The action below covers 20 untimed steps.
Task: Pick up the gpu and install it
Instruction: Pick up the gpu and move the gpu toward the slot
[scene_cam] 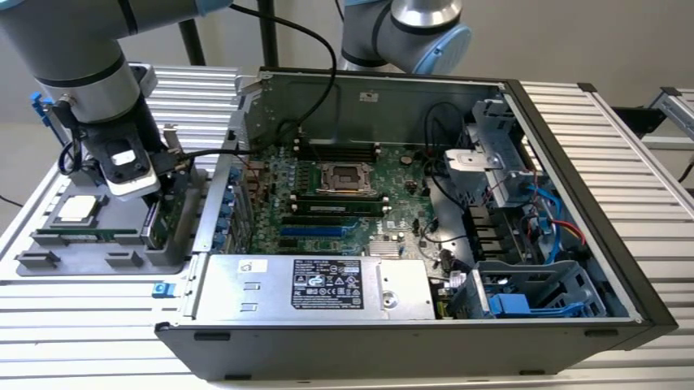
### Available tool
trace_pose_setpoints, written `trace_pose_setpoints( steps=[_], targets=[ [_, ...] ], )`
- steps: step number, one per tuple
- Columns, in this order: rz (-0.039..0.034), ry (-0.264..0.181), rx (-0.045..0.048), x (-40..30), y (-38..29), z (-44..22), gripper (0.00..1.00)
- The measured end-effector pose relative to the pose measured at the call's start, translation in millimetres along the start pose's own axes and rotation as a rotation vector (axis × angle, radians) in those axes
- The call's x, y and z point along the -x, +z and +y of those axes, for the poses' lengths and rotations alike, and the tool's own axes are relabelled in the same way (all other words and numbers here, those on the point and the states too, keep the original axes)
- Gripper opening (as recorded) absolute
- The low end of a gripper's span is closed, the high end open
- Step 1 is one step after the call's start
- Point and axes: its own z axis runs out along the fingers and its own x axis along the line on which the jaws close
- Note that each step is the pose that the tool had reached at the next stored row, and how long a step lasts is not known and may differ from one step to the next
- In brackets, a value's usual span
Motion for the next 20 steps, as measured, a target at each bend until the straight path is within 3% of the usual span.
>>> trace_pose_setpoints(
  steps=[20],
  targets=[
    [-0.0001,0.000,0.0001,0.0,-1.1,0.1,0.00]
  ],
)
